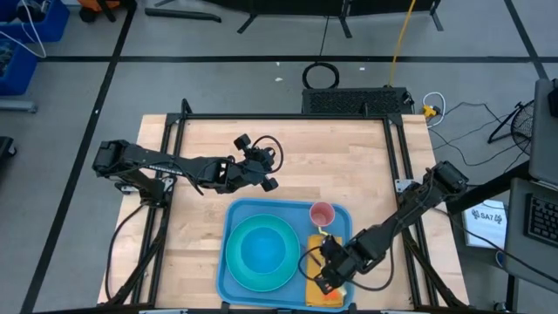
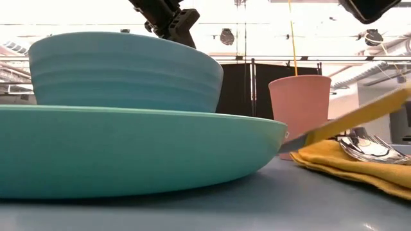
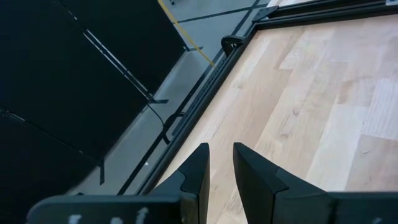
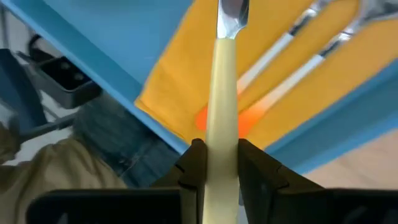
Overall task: Set up tray
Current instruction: Put the yellow knife on the yellow napkin to the left of the orange spoon
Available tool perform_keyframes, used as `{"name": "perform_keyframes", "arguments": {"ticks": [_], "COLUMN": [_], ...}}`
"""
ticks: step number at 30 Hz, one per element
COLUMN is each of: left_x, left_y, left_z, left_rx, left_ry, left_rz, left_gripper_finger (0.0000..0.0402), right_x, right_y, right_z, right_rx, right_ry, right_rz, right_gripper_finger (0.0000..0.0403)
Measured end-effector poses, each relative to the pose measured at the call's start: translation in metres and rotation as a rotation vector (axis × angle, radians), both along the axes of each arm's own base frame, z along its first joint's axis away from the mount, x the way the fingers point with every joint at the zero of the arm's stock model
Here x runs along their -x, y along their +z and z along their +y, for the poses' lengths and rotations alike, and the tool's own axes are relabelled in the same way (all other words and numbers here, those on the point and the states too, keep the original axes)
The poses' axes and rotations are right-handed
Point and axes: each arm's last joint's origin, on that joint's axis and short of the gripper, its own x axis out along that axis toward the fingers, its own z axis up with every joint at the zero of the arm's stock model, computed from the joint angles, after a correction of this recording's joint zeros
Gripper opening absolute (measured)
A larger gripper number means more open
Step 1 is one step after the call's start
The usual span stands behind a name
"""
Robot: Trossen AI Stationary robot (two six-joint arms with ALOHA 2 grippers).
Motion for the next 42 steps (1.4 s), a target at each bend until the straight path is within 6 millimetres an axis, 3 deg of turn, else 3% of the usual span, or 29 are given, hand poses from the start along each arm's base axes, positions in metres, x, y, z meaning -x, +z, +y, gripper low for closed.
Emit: {"name": "perform_keyframes", "arguments": {"ticks": [12, 20, 25, 34, 42], "left_x": [0.000, 0.000, 0.000, 0.000, 0.000], "left_y": [0.000, 0.000, 0.000, 0.000, 0.000], "left_z": [0.000, 0.000, 0.000, 0.000, 0.000], "left_rx": [-0.001, 0.000, 0.000, -0.001, -0.001], "left_ry": [0.000, 0.001, 0.001, 0.001, 0.001], "left_rz": [0.004, 0.003, 0.004, 0.003, 0.003], "left_gripper_finger": [0.0076, 0.0076, 0.0076, 0.0076, 0.0076], "right_x": [0.016, 0.030, 0.031, 0.023, 0.016], "right_y": [-0.002, -0.005, -0.008, -0.031, -0.027], "right_z": [0.015, 0.018, 0.017, 0.022, 0.018], "right_rx": [0.162, 0.210, 0.228, 0.188, 0.116], "right_ry": [-0.051, -0.098, -0.099, -0.033, -0.030], "right_rz": [-0.098, -0.015, 0.005, 0.107, 0.112], "right_gripper_finger": [0.0055, 0.0055, 0.0055, 0.0055, 0.0055]}}
